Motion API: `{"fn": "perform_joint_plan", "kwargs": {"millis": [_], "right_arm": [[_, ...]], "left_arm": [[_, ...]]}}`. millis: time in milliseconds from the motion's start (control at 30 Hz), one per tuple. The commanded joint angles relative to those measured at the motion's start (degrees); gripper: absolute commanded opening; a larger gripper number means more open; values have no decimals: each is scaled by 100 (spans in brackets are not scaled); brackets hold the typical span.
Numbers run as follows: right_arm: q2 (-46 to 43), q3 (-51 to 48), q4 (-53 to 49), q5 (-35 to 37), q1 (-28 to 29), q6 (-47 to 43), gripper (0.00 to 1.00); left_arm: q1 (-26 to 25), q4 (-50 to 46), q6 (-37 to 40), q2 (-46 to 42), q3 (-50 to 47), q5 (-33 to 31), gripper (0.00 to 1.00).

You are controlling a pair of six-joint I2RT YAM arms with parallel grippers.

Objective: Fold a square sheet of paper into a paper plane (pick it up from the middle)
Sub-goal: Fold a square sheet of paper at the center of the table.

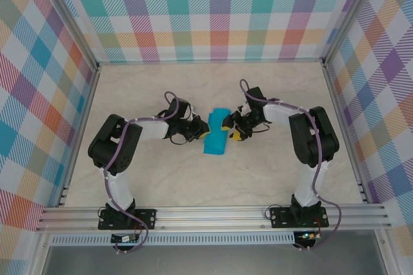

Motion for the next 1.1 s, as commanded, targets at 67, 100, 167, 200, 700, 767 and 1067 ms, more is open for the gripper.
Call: {"fn": "perform_joint_plan", "kwargs": {"millis": [67,100,167,200,700,767,1067], "right_arm": [[256,237,-59,23,57,-38,52],[283,294,-163,115,56,-94,51],[365,405,-357,249,57,-208,49],[426,444,-394,243,56,-253,48],[880,1227,-1781,1468,320,-822,55],[913,1286,-1946,1600,327,-854,55],[1111,1592,-2349,1889,346,-759,58]], "left_arm": [[-49,5,-25,-103,-139,-66,10],[-49,-8,-20,-119,-155,-93,11],[-51,-37,-24,-201,-211,-174,18],[-51,-58,-20,-267,-247,-236,20],[-52,-1773,183,-1703,-419,-2289,48],[-53,-1837,190,-1806,-447,-2373,49],[-51,-1680,156,-2162,-642,-2501,52]]}}
